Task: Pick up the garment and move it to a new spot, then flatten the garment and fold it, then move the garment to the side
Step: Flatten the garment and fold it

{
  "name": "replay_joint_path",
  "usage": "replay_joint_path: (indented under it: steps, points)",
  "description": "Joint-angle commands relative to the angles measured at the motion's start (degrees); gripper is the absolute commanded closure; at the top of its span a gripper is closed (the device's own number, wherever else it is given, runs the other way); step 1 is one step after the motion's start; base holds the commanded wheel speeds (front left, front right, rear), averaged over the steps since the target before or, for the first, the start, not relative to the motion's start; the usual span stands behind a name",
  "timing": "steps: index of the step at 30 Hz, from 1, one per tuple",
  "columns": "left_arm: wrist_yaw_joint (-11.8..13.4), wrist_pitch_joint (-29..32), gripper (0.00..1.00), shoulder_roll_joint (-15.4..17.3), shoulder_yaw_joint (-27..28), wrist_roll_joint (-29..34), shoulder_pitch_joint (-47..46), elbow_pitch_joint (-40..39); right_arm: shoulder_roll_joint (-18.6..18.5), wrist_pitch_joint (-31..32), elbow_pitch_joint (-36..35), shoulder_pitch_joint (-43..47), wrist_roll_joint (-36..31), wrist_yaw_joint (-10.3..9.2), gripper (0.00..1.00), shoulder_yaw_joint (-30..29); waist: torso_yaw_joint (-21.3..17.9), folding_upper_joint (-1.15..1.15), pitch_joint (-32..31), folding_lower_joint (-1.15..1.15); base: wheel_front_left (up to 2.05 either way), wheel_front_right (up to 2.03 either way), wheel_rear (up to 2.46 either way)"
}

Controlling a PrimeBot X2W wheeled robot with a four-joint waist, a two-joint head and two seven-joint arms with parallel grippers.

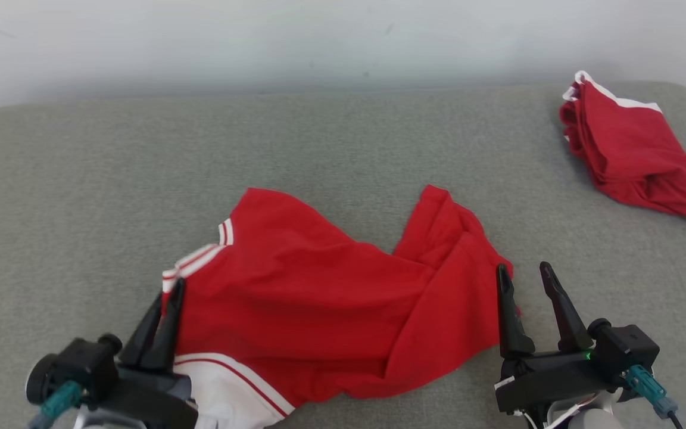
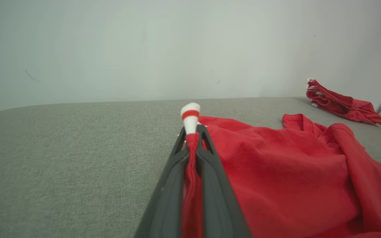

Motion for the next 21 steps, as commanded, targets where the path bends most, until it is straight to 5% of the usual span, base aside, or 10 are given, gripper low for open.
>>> replay_joint_path:
  steps: [1, 12, 13, 14, 15, 21]
  points:
    - [-0.44, -0.98, 1.0, 0.39, 0.3, -0.21, -1.73, 1.49, -0.01, -0.07, 0.34, -0.58, -0.37, 0.01, 0.0, 0.13, -1.81, 0.0, 1.35, 0.0, 0.0, 0.0, 0.0]
    - [-2.28, -3.94, 1.0, 1.78, -0.49, 0.51, -12.4, 18.48, 0.0, -0.07, 1.02, -1.75, -0.27, 0.01, 0.0, 0.0, -4.4, 0.0, 2.39, 0.0, 0.0, 0.0, 0.0]
    - [-2.17, -4.12, 0.88, 1.88, -0.62, 1.12, -12.72, 19.92, 0.0, -0.08, 1.09, -1.55, -0.3, 0.01, 0.0, -0.09, -4.3, 0.0, 2.24, 0.0, 0.0, 0.0, 0.0]
    - [-2.04, -4.23, 0.13, 1.78, -0.72, 1.41, -13.09, 20.88, 0.0, -0.07, 1.22, -1.31, -0.33, 0.01, 0.0, -0.23, -4.12, 0.0, 2.03, 0.0, 0.0, 0.0, 0.0]
    - [-1.86, -4.38, 0.0, 1.18, -0.63, 1.01, -13.28, 21.43, 0.0, -0.07, 1.32, -1.08, -0.36, 0.01, 0.0, -0.46, -3.82, 0.0, 1.8, 0.0, 0.0, 0.0, 0.0]
    - [-0.7, -4.48, 0.0, -0.65, 1.25, 1.56, -9.16, 18.48, -0.01, -0.07, 1.49, 0.04, -0.48, 0.01, 0.0, -0.85, -1.15, 0.0, 0.46, 0.0, 0.0, 0.0, 0.0]
